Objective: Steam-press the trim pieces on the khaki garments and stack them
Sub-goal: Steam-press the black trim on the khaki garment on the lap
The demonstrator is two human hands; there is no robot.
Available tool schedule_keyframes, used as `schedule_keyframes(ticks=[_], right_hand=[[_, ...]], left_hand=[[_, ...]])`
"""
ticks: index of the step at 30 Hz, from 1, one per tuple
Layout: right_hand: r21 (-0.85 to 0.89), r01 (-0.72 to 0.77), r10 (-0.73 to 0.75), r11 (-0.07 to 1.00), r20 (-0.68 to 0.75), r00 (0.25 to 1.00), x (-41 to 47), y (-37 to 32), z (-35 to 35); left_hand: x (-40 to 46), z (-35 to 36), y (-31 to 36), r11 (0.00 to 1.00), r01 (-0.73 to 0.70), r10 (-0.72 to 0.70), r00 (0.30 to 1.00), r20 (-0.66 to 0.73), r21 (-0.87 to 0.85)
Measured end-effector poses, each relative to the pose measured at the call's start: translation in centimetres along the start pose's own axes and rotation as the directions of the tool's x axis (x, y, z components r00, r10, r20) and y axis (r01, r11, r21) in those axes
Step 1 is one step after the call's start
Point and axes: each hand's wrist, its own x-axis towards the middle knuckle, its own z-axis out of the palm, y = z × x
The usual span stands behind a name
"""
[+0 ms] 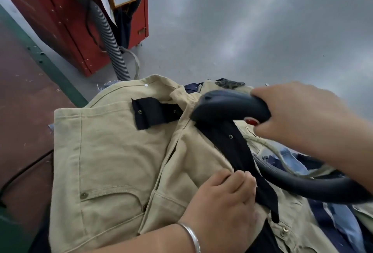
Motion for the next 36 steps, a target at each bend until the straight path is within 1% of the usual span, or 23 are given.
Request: schedule_keyframes(ticks=[2,5,7,9,10,12,14,16,19,20,21,24,26,28,29,31,34,35,36], right_hand=[[0.044,-0.013,0.013,0.999,-0.010,1.000,2.1,-0.1,0.5],[0.156,-0.091,0.097,0.984,-0.030,0.995,4.6,0.4,0.5],[0.316,-0.120,0.145,0.941,-0.057,0.988,5.1,1.7,-0.1],[0.487,-0.122,0.175,0.865,-0.065,0.982,4.4,3.1,-1.3],[0.509,-0.118,0.172,0.853,-0.062,0.983,3.7,3.7,-1.8],[0.445,-0.099,0.138,0.890,-0.054,0.989,1.7,4.4,-2.3],[0.312,-0.071,0.081,0.948,-0.020,0.997,-0.5,4.3,-2.3],[0.184,-0.021,0.012,0.983,0.050,0.999,-1.9,3.9,-1.7],[0.078,-0.002,-0.009,0.997,0.150,0.989,-1.6,3.2,-0.5],[0.055,-0.006,-0.003,0.998,0.154,0.988,-1.3,2.9,-0.3],[0.033,-0.008,0.004,0.999,0.130,0.992,-0.9,2.7,-0.2],[-0.014,0.006,-0.006,1.000,-0.001,1.000,0.5,1.7,0.1],[0.013,0.015,-0.014,1.000,-0.053,0.999,2.1,1.2,0.7],[0.062,-0.034,0.036,0.998,-0.046,0.998,4.2,1.0,1.1],[0.096,-0.066,0.070,0.993,-0.044,0.997,5.1,1.3,1.1],[0.218,-0.104,0.120,0.970,-0.062,0.991,6.0,2.5,0.7],[0.465,-0.090,0.143,0.881,-0.081,0.986,4.0,4.6,-0.8],[0.497,-0.083,0.147,0.863,-0.091,0.985,2.5,5.0,-1.2],[0.485,-0.067,0.136,0.872,-0.107,0.985,1.1,5.4,-1.4]], left_hand=[[0.0,0.0,0.0,1.000,0.005,-0.005,1.000,-0.008,-0.020],[-0.2,0.0,0.2,1.000,0.004,-0.004,1.000,0.002,-0.029],[-0.3,-0.1,0.0,0.999,0.009,-0.009,1.000,0.012,-0.034],[-0.3,-0.1,-0.1,0.999,0.019,-0.019,1.000,0.002,-0.041],[-0.3,0.0,-0.2,0.999,0.021,-0.022,1.000,-0.007,-0.046],[-0.3,0.1,-0.2,0.999,0.010,-0.011,1.000,-0.024,-0.044],[-0.2,0.1,-0.2,0.999,0.002,-0.003,1.000,-0.016,-0.036],[-0.1,0.0,-0.3,0.999,0.016,-0.016,1.000,0.003,-0.034],[0.0,0.0,-0.1,0.999,0.011,-0.011,1.000,0.001,-0.036],[0.0,0.0,0.0,1.000,0.004,-0.004,1.000,-0.001,-0.031],[0.0,0.1,0.0,1.000,-0.003,0.003,1.000,-0.003,-0.022],[-0.1,0.1,0.0,1.000,-0.011,0.011,1.000,0.004,-0.026],[-0.2,0.1,0.0,0.999,-0.016,0.017,1.000,0.016,-0.032],[-0.2,-0.1,0.1,0.999,-0.006,0.007,0.999,0.039,-0.032],[-0.2,-0.2,0.1,0.999,0.005,-0.003,0.999,0.043,-0.036],[-0.4,-0.4,0.2,0.998,0.020,-0.018,0.999,0.031,-0.058],[-0.6,-0.5,0.0,0.995,0.037,-0.037,0.999,0.008,-0.096],[-0.7,-0.5,-0.2,0.994,0.042,-0.042,0.999,0.004,-0.099],[-0.7,-0.6,-0.3,0.995,0.042,-0.042,0.999,0.001,-0.095]])
